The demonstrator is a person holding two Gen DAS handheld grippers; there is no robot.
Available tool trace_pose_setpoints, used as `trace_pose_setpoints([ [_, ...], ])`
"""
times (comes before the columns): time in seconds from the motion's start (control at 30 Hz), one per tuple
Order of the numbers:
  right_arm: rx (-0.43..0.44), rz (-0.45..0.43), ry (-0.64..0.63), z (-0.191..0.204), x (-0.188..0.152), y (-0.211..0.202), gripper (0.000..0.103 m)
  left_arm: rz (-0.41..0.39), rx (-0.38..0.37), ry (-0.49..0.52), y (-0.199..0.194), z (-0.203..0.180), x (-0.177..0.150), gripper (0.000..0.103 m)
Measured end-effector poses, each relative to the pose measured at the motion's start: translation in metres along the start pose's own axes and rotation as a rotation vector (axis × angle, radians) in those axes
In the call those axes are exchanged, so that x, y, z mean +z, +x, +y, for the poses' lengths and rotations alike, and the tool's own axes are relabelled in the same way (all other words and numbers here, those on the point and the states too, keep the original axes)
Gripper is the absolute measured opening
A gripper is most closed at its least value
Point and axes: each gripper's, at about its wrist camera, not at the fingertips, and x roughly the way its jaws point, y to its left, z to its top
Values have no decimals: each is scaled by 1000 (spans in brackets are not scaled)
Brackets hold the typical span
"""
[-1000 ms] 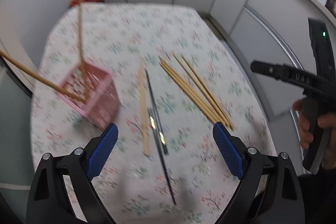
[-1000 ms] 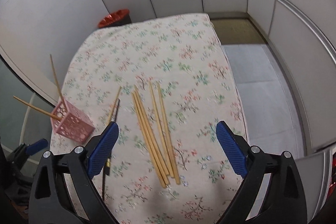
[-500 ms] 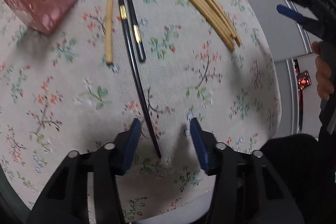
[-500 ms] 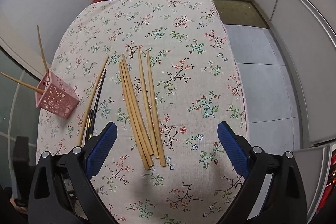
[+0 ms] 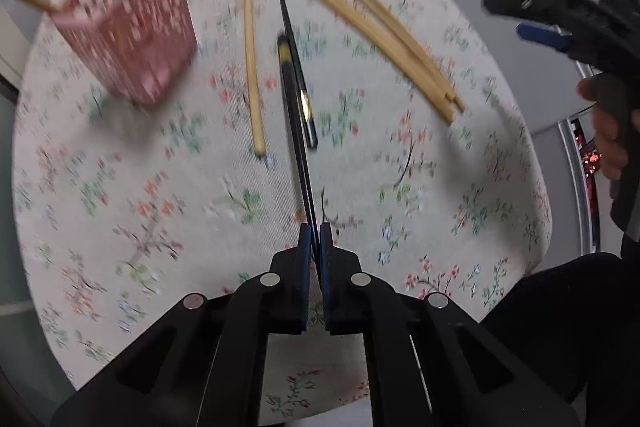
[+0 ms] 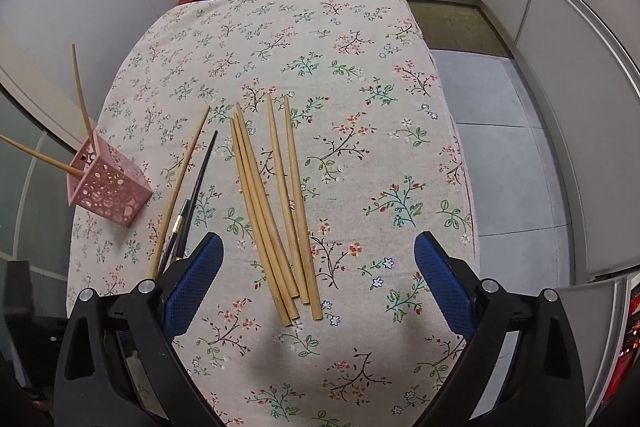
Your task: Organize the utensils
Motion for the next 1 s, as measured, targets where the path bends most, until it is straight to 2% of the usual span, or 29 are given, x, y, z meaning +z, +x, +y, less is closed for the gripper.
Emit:
trace_pose_setpoints([
  [0.13, -3, 1, -7, 4, 1, 1, 92, -185, 74, 46, -43, -6, 5, 3],
  [0.27, 2, 7, 10, 2, 0, 2, 92, -352, 115, 71, -80, -14, 14, 0],
  [0.4, 1, 9, 24, 2, 0, 5, 92, -481, 150, 96, -99, -21, 21, 0],
  [0.43, 0, 10, 26, 2, 0, 6, 92, -484, 154, 106, -102, -21, 22, 0],
  [0.47, 1, 11, 28, 2, 1, 6, 92, -472, 151, 108, -102, -19, 24, 0],
  [0.5, 6, 11, 28, 3, 2, 6, 92, -427, 137, 103, -97, -16, 27, 0],
  [0.6, 8, 12, 24, 5, 2, 8, 92, -247, 63, 51, -63, 1, 30, 0],
  [0.7, 5, 28, 16, 8, 2, 12, 92, -100, 41, 38, -27, 11, 27, 5],
  [0.77, 9, 29, 9, 10, 2, 12, 92, -33, 25, 22, -9, 17, 24, 38],
  [0.8, 11, 28, 5, 11, 2, 11, 92, -9, 17, 15, -3, 18, 21, 40],
  [0.87, 14, 25, -2, 14, 2, 11, 92, 70, 5, -5, 15, 23, 19, 40],
  [0.93, 19, 28, -3, 15, 2, 11, 92, 111, 16, -16, 26, 28, 16, 38],
  [0.97, 21, 29, -6, 16, 1, 11, 92, 132, 17, -28, 33, 30, 15, 21],
  [1.0, 22, 29, -10, 17, 1, 10, 92, 147, 17, -40, 38, 33, 14, 12],
])
